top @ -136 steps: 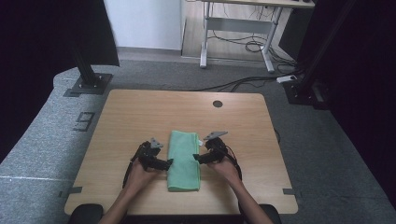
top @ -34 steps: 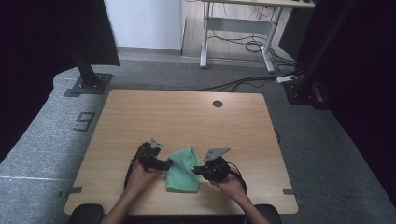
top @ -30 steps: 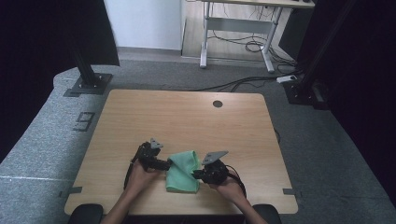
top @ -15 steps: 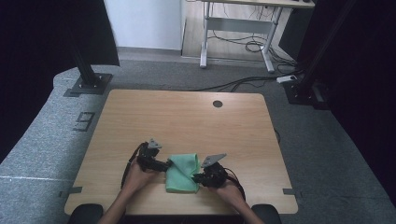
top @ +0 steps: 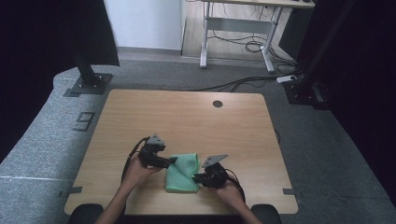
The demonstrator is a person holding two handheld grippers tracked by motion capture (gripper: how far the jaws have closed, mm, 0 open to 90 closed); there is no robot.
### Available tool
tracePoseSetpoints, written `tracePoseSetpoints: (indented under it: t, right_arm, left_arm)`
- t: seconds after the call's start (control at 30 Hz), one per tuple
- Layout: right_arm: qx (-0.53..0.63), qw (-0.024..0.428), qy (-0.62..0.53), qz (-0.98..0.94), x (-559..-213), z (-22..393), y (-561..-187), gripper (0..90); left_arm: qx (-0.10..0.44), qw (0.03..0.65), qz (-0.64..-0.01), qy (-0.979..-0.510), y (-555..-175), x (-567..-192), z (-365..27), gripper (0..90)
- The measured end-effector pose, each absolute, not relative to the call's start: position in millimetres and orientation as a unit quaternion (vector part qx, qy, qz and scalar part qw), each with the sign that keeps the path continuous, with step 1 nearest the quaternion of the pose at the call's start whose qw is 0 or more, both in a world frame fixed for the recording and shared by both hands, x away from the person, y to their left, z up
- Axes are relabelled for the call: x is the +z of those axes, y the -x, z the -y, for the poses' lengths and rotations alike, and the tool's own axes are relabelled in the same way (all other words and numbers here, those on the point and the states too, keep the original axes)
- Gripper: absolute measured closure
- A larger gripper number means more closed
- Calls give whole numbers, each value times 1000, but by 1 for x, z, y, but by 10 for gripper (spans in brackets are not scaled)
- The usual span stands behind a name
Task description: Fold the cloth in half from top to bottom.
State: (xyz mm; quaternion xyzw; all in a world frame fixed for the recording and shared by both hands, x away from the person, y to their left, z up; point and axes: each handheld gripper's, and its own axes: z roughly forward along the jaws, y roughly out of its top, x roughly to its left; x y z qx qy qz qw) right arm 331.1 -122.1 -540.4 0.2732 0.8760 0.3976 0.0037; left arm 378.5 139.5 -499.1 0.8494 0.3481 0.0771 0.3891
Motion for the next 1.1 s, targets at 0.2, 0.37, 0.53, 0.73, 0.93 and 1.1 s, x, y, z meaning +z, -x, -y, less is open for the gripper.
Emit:
tracePoseSetpoints:
  t: [0.2, 0.37, 0.53, 0.73, 0.93, 1.1]
  right_arm:
    - [399, 3, -274, -875, -541, 123, -331, 808]
    - [400, 3, -273, -875, -541, 123, -331, 807]
    - [401, 2, -273, -874, -541, 123, -331, 799]
    - [404, -3, -276, -872, -542, 124, -331, 796]
    - [407, -9, -279, -870, -543, 126, -332, 780]
    - [405, -4, -278, -871, -542, 126, -330, 719]
  left_arm:
    - [75, 385, -324, -861, -388, -486, -107, 249]
    - [69, 382, -306, -869, -393, -475, -80, 273]
    - [54, 367, -297, -880, -397, -477, -60, 342]
    - [26, 349, -297, -888, -398, -484, -62, 686]
    - [28, 352, -282, -892, -386, -473, -71, 842]
    - [30, 360, -281, -889, -373, -468, -85, 844]
